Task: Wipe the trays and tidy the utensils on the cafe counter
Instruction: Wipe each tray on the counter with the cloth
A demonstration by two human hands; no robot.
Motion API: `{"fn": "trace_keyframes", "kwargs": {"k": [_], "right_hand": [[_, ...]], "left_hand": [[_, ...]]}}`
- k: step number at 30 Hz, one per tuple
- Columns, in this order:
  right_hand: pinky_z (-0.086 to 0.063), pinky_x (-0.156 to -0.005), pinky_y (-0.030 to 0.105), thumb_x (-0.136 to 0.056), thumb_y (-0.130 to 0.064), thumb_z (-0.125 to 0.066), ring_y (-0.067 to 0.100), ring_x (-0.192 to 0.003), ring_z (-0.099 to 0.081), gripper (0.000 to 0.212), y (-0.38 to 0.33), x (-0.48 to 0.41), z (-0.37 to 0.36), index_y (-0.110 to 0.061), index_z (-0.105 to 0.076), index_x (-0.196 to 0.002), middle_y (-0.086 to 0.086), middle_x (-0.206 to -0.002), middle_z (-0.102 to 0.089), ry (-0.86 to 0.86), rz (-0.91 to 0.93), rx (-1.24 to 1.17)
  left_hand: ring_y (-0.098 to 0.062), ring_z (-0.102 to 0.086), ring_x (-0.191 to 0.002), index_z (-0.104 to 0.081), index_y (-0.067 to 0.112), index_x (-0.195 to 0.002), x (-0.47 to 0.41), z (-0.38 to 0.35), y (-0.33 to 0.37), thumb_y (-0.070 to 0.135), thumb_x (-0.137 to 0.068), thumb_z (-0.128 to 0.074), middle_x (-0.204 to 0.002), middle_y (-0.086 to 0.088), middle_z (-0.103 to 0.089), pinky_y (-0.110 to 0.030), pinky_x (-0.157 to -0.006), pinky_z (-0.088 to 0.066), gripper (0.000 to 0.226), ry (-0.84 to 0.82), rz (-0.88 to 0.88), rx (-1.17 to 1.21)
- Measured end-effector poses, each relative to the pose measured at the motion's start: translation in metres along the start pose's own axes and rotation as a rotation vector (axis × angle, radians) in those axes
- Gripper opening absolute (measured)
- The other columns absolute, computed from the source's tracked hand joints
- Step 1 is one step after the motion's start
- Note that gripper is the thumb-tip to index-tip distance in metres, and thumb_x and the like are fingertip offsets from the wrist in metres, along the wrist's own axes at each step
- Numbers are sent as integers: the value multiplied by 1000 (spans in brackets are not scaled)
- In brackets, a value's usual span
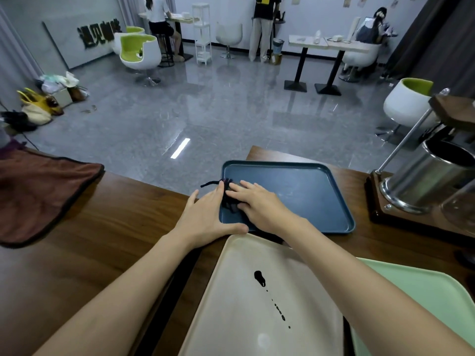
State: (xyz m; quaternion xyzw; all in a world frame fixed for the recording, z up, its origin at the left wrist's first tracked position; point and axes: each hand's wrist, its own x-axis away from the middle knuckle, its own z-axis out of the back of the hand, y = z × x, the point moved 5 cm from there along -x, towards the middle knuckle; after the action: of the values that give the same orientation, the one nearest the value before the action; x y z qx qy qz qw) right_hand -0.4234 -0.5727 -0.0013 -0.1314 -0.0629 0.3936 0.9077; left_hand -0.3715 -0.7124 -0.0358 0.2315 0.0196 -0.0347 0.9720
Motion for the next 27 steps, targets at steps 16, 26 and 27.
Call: {"fn": "trace_keyframes", "kwargs": {"k": [16, 26, 27], "right_hand": [[-12, -123, 34, -102, -21, -36, 12, -153, -12, 52, 30, 83, 8, -32, -41, -152, -17, -165, -21, -21, -173, -93], [-7, -126, 38, -103, -13, -31, 16, -154, -10, 55, 0, 58, -4, -31, -39, -154, -11, -166, -22, -61, -58, -116], [-9, -126, 38, -102, -12, -32, 16, -154, -11, 55, 7, 66, 0, -30, -39, -154, -11, -166, -22, -47, -80, -102]], "left_hand": [[-9, -32, -149, 0, 24, -163, 0, 3, 6, 99, -66, -45, -165, 4, -32, -52, -126, -5, 130, -13, 18, -33], [-7, -31, -149, -7, 18, -163, -2, 1, 0, 107, -59, -31, -164, 4, -33, -45, -127, -5, 139, 1, 8, -31], [-7, -31, -149, -7, 19, -163, -2, 1, -1, 106, -61, -33, -163, 4, -34, -45, -127, -5, 136, 3, 10, -36]]}}
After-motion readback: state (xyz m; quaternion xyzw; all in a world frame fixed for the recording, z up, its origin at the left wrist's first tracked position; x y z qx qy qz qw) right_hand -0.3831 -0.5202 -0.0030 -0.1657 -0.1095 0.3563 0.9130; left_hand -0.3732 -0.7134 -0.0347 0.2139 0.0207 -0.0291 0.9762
